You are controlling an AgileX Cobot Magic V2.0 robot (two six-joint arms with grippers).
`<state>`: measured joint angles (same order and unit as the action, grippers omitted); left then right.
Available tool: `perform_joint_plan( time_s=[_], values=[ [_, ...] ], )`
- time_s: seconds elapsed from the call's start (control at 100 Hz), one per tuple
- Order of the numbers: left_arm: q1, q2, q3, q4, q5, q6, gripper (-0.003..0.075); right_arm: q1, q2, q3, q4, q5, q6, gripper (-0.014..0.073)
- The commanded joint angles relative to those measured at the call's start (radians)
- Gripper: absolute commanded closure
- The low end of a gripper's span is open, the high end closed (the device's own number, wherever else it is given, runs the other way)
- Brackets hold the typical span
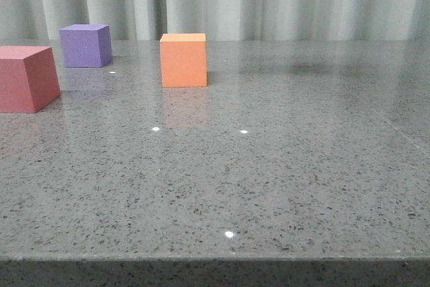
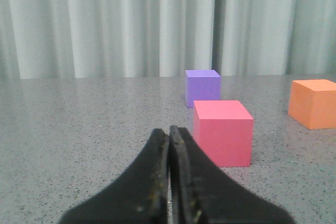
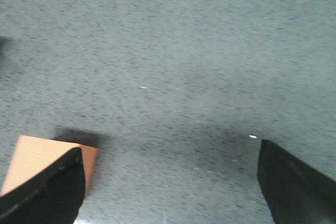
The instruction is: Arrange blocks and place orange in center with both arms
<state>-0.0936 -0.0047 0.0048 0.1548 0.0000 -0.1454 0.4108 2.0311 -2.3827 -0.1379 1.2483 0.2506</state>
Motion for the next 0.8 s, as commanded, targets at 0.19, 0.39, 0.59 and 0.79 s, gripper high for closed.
perform_joint_plan(
  time_s=[0.19,0.39,0.59,0.79],
  values=[
    [0.002,-0.030,0.045,-0.001,-0.080,-0.001,0.0741,-0.099,-0.126,-0.021,0.010,0.022,-0.101,-0.0059],
    [0.002,-0.030,0.045,-0.001,-0.080,-0.001,0.0741,-0.146,-0.198,0.041,0.011,0.023,-0.151,-0.0059],
    [0.002,-0.030,0.045,-0.001,-0.080,-0.001,0.0741,-0.190,-0.346,0.256,0.011,-0.074,-0.159,-0.0059],
    [0.002,-0.030,0.045,-0.001,-0.080,-0.001,0.0741,-0.255,-0.555,0.587,0.011,-0.243,-0.159,-0.0059]
  ],
)
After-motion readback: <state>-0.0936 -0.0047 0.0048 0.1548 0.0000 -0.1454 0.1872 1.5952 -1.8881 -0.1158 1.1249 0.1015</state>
